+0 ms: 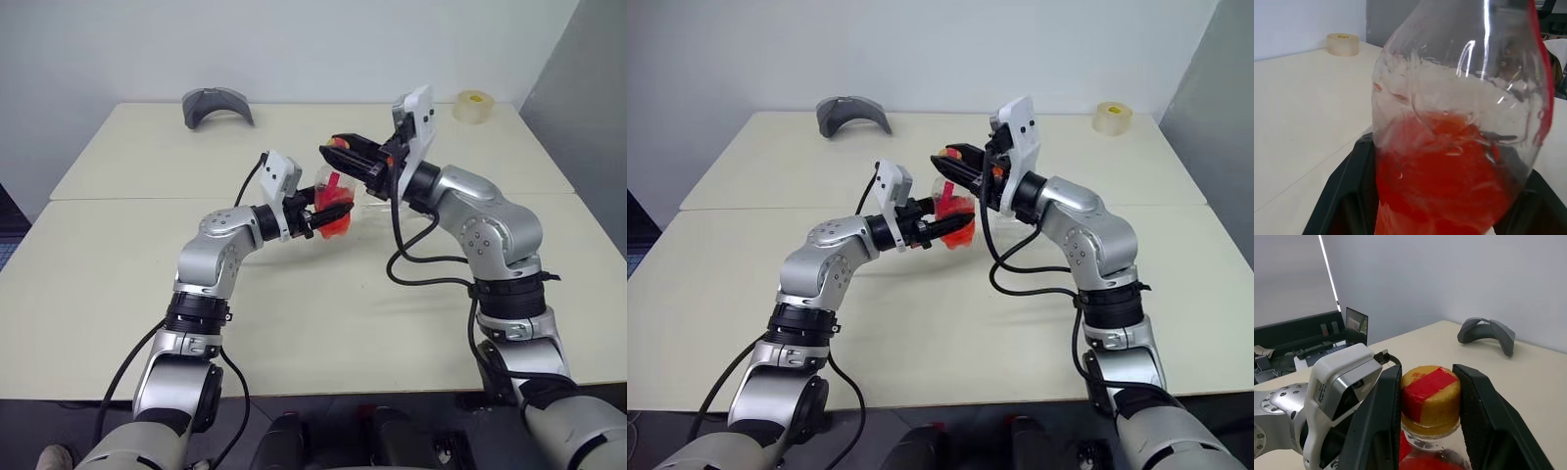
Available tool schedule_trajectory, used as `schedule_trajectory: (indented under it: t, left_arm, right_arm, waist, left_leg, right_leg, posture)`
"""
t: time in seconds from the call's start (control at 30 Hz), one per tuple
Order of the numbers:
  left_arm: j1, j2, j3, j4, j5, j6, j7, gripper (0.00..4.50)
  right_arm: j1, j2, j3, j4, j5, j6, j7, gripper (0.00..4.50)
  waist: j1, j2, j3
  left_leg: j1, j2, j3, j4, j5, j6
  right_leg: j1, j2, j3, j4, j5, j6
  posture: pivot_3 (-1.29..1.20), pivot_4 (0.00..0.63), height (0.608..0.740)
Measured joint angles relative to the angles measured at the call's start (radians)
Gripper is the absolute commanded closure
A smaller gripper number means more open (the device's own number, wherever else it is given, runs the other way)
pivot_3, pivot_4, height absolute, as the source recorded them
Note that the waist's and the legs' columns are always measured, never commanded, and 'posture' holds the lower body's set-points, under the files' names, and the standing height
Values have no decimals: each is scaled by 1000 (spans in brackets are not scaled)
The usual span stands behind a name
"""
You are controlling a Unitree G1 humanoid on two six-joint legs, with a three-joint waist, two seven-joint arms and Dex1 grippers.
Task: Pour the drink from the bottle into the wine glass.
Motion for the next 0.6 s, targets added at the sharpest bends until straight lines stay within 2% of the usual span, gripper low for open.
schedule_trajectory:
  t: [0.23,0.47,0.6]
  left_arm:
    - [50,17,10,-102,-9,56,22,2289]
    - [146,129,52,-387,-112,186,18,2292]
    - [184,187,89,-550,-218,304,20,2369]
  right_arm:
    - [-2,3,6,0,4,0,37,3222]
    - [-99,-38,50,15,37,-10,288,3222]
    - [-158,-51,54,31,70,-6,455,3222]
  waist:
    - [-1,0,0]
    - [-2,2,2]
    - [-2,3,2]
  left_leg:
    - [-1,0,0,0,0,0]
    - [-1,0,0,0,-2,3]
    - [-1,0,0,0,-2,3]
  right_leg:
    - [-1,0,0,0,0,0]
    - [-1,0,0,0,0,0]
    - [-1,0,0,0,0,0]
  posture:
    - [0,150,740]
    - [0,150,740]
    - [0,150,740]
